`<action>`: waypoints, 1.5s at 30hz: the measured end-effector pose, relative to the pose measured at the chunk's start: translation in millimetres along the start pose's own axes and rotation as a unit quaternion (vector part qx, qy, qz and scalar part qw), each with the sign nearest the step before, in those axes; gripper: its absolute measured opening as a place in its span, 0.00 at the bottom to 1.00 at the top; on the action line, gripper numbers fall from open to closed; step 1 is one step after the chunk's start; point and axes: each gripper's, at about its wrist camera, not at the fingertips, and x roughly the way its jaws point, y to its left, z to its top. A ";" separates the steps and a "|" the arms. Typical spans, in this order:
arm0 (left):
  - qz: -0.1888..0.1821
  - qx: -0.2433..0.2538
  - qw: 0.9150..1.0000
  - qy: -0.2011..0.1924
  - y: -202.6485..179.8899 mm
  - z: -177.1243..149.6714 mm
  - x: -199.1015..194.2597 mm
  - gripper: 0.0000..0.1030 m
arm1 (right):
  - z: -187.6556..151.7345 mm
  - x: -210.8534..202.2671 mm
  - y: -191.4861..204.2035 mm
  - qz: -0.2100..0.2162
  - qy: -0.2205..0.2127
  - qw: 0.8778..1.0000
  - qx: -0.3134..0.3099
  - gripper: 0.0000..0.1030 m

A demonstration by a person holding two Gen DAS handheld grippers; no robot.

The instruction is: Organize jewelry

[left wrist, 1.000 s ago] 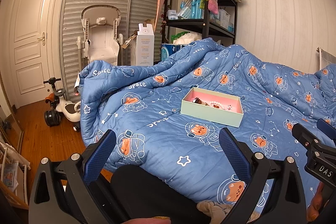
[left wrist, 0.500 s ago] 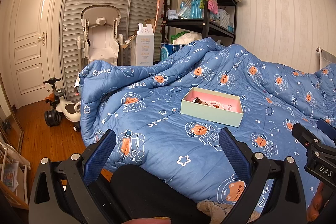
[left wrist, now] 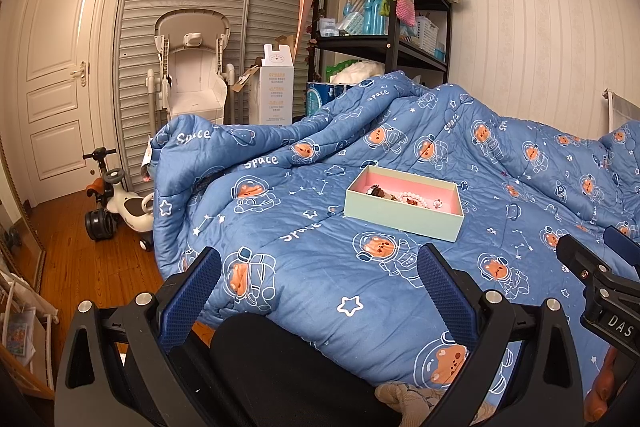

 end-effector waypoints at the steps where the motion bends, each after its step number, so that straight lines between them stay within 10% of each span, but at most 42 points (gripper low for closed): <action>1: 0.000 0.000 1.000 -0.001 0.3 0.3 0.1 0.94 | -0.3 0.1 -0.8 0.000 0.000 1.000 0.000 0.94; 45: 0.002 0.002 1.000 0.002 2.1 1.8 2.4 0.94 | 1.0 0.1 0.0 0.000 0.001 1.000 0.000 0.94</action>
